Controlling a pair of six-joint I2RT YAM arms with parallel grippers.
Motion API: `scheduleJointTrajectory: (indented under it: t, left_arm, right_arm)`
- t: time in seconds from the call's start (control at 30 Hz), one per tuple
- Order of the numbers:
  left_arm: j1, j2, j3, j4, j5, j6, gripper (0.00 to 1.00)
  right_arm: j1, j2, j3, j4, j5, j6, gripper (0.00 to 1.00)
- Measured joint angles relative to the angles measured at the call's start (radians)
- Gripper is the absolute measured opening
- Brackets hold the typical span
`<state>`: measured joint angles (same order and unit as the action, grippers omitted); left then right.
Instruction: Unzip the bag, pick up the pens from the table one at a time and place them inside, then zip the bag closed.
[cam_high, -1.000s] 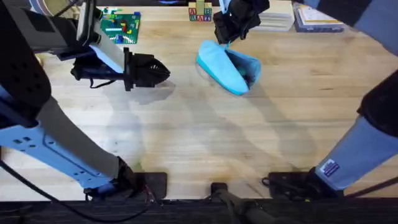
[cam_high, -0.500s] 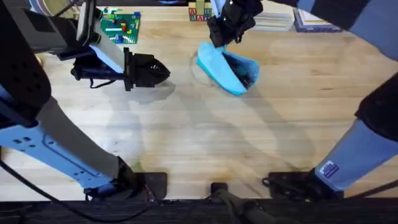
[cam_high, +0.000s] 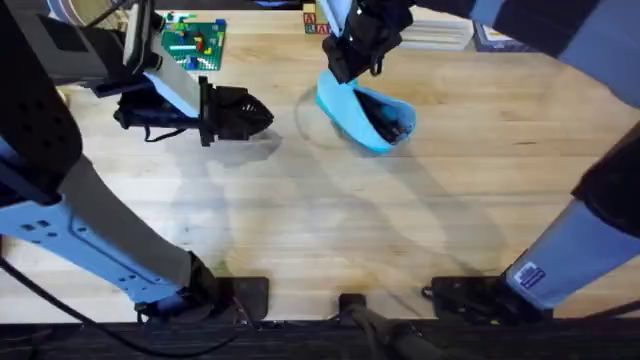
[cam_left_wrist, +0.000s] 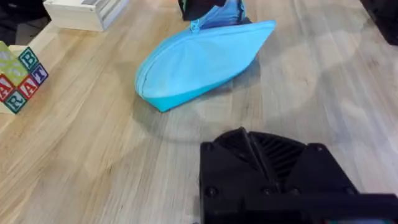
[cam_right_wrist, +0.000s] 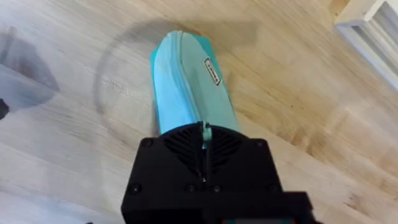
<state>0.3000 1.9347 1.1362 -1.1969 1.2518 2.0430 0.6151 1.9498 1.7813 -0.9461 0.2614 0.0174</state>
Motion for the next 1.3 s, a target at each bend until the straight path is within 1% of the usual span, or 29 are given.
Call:
scheduleJointTrajectory:
  t: [0.1, 0.23, 0.33, 0.57, 0.83, 0.97, 1.1, 1.3]
  left_arm:
    - [0.0, 0.0, 0.0, 0.0, 0.0, 0.0, 0.04]
    - [0.0, 0.0, 0.0, 0.0, 0.0, 0.0, 0.04]
    - [0.0, 0.0, 0.0, 0.0, 0.0, 0.0, 0.04]
    - [0.0, 0.0, 0.0, 0.0, 0.0, 0.0, 0.041]
    - [0.0, 0.0, 0.0, 0.0, 0.001, 0.0, 0.041]
    - [0.0, 0.0, 0.0, 0.002, 0.019, 0.0, 0.04]
    - [-0.009, 0.0, 0.0, 0.03, 0.036, 0.0, 0.041]
    - [-0.049, 0.0, 0.0, 0.079, 0.048, -0.001, 0.04]
  right_arm:
    - [0.0, -0.028, 0.0, -0.014, -0.003, 0.0, 0.03]
    - [0.0, -0.05, 0.0, -0.058, -0.06, -0.015, 0.03]
    - [0.0, -0.05, 0.0, -0.065, -0.093, -0.027, 0.03]
    - [0.0, -0.05, 0.0, -0.064, -0.117, -0.041, 0.03]
    - [0.006, -0.05, 0.0, -0.082, -0.174, -0.045, 0.03]
    - [0.006, -0.05, 0.0, -0.083, -0.18, -0.052, 0.03]
    - [0.006, -0.05, 0.0, -0.083, -0.18, -0.057, 0.03]
    - [0.006, -0.05, 0.0, -0.083, -0.18, -0.064, 0.03]
